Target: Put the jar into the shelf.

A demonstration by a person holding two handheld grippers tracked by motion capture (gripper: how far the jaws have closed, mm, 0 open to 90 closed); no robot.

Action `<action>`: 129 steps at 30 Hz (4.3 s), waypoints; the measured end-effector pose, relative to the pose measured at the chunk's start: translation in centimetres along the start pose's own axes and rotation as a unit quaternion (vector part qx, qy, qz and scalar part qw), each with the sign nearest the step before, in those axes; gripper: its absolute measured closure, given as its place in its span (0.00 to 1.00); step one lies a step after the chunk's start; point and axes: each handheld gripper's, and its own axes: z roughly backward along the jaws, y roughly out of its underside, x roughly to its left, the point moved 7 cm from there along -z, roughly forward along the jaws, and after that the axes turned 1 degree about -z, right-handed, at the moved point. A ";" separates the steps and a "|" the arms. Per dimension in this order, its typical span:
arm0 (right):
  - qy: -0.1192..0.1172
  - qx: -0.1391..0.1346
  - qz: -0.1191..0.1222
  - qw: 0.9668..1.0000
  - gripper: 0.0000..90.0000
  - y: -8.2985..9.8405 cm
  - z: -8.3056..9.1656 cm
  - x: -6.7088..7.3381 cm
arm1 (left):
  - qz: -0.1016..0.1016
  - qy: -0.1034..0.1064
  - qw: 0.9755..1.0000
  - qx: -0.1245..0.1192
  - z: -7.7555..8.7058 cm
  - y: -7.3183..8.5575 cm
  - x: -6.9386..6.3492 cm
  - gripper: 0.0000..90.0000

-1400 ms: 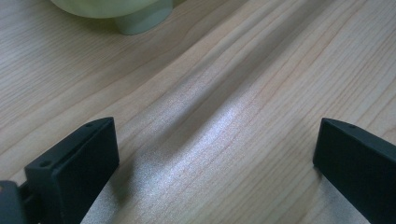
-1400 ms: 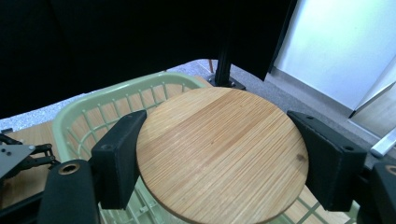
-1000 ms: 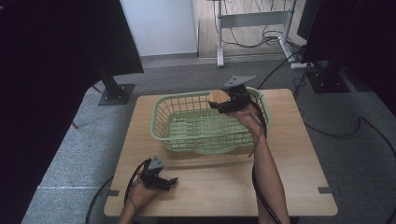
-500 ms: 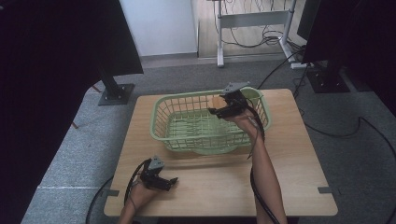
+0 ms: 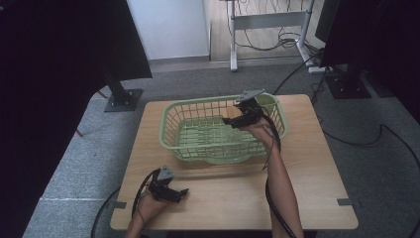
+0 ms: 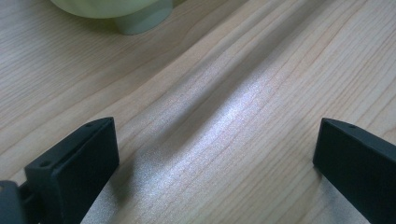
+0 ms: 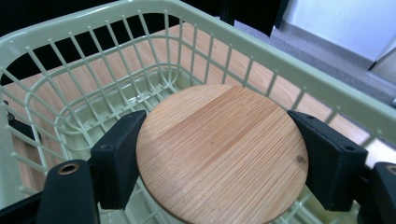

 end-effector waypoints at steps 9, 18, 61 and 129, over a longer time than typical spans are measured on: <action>-0.002 0.002 -0.012 1.000 0.24 0.2 0.1 -0.1 | 0.000 0.000 1.000 0.000 0.0 0.0 0.0 0.00; 0.000 -0.007 -0.020 1.000 0.08 -0.1 0.5 -0.3 | 0.000 0.000 1.000 0.000 0.0 0.0 0.0 0.00; 0.005 -0.021 0.015 1.000 0.06 -0.7 5.8 3.5 | 0.000 -0.001 1.000 0.000 0.0 0.0 0.0 0.00; 0.043 -0.016 0.003 0.999 0.04 13.4 12.4 7.2 | 0.003 -0.004 1.000 0.000 0.0 0.0 0.0 0.00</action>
